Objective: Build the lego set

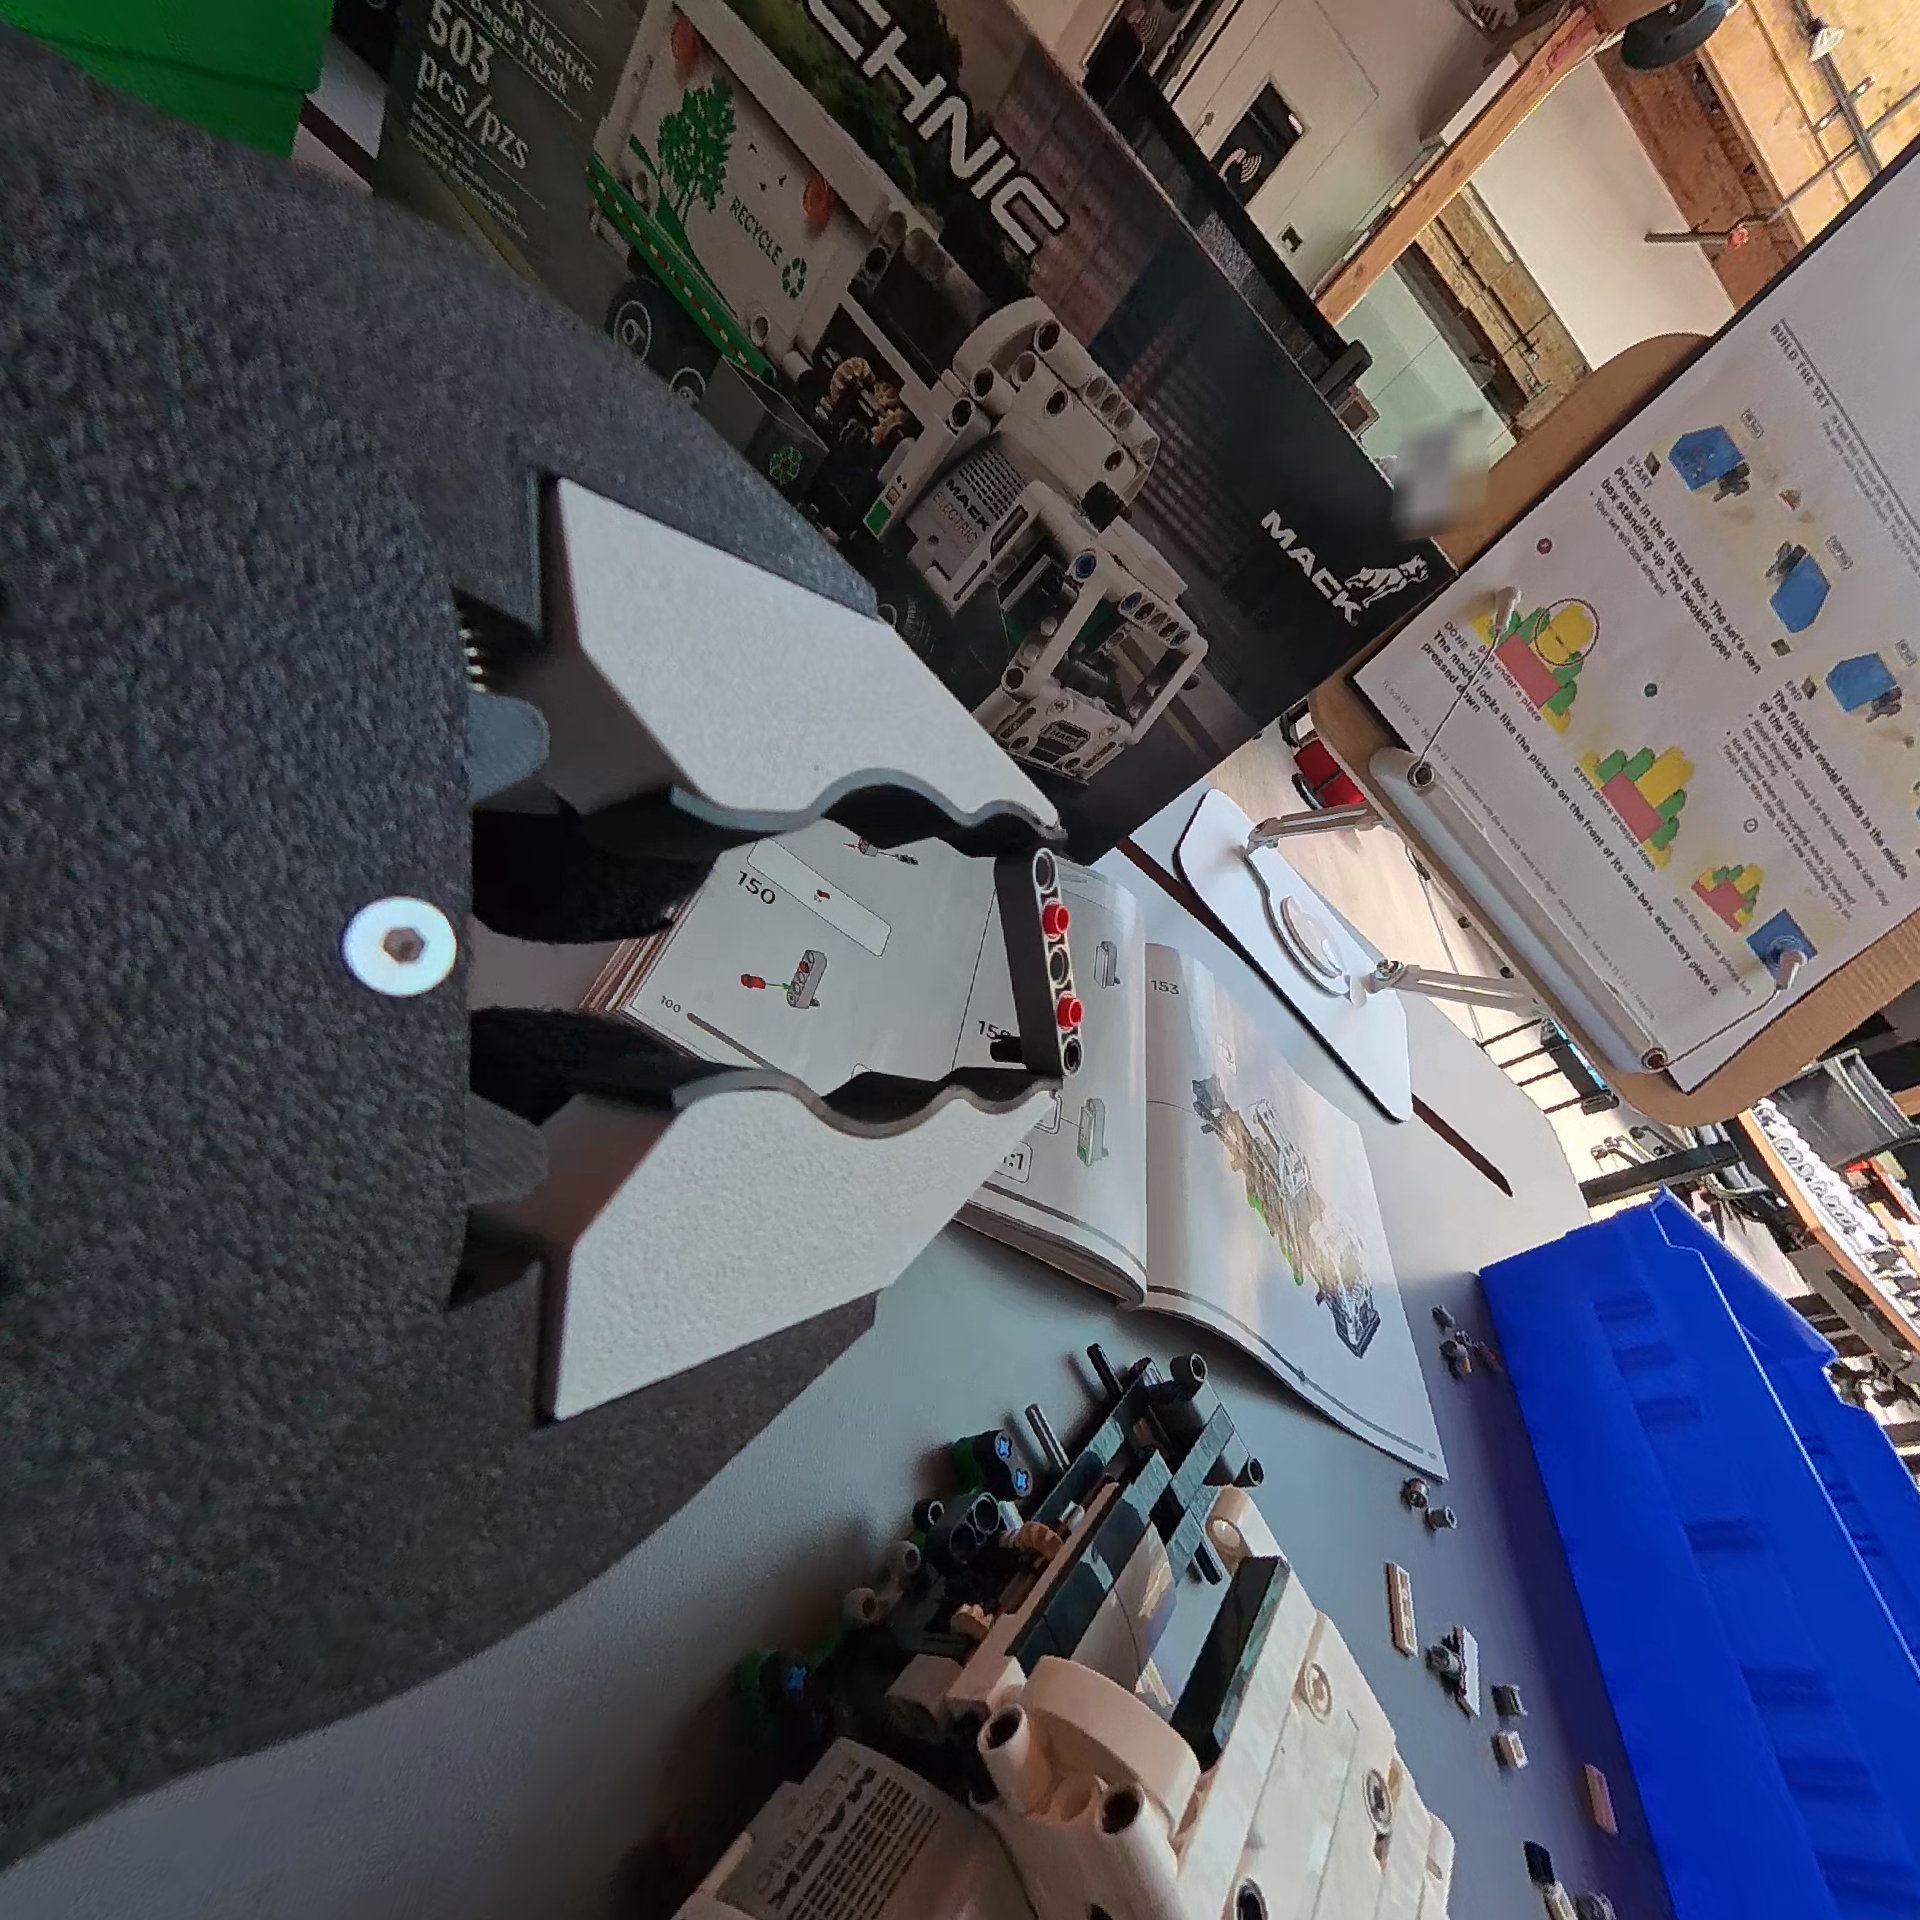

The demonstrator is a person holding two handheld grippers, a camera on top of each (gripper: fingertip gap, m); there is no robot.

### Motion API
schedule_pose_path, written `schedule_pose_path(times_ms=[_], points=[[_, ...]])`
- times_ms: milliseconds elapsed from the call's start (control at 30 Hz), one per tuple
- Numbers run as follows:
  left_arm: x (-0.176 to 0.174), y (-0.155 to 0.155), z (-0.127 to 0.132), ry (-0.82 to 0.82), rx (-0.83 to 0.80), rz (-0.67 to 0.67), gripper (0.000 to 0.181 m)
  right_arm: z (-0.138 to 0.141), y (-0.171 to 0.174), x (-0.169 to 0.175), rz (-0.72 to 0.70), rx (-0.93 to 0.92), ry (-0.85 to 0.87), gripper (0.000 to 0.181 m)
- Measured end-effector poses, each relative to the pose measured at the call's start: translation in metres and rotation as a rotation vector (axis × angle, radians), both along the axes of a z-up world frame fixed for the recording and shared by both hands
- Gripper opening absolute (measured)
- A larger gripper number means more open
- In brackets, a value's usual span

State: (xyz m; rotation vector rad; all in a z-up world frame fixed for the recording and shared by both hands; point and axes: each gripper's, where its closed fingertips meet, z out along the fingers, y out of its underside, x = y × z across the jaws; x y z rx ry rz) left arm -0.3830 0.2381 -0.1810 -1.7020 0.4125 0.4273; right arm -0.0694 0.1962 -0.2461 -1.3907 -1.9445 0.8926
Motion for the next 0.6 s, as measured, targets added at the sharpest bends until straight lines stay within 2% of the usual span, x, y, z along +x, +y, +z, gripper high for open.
schedule_pose_path(times_ms=[33, 133, 233, 400, 533, 600], points=[[0.000, 0.000, 0.000, 0.000, -0.001, 0.001, 0.039, 0.005, -0.006, -0.009, 0.013, 0.006, 0.017, 0.000], [-0.001, 0.000, -0.001, 0.005, -0.004, 0.004, 0.039, 0.016, -0.024, -0.036, 0.049, 0.061, 0.062, 0.000], [-0.002, 0.000, -0.001, 0.005, -0.003, 0.005, 0.040, 0.001, -0.021, -0.049, 0.046, 0.172, 0.019, 0.000], [-0.001, 0.000, -0.001, -0.001, -0.004, 0.000, 0.039, -0.009, -0.020, -0.049, 0.023, 0.050, -0.046, 0.001], [-0.002, 0.001, -0.005, 0.000, -0.016, 0.002, 0.039, 0.002, -0.093, -0.077, 0.167, 0.026, -0.001, 0.014], [-0.002, 0.001, -0.005, 0.004, -0.016, 0.005, 0.039, -0.004, -0.125, -0.103, 0.166, 0.033, 0.023, 0.021]])
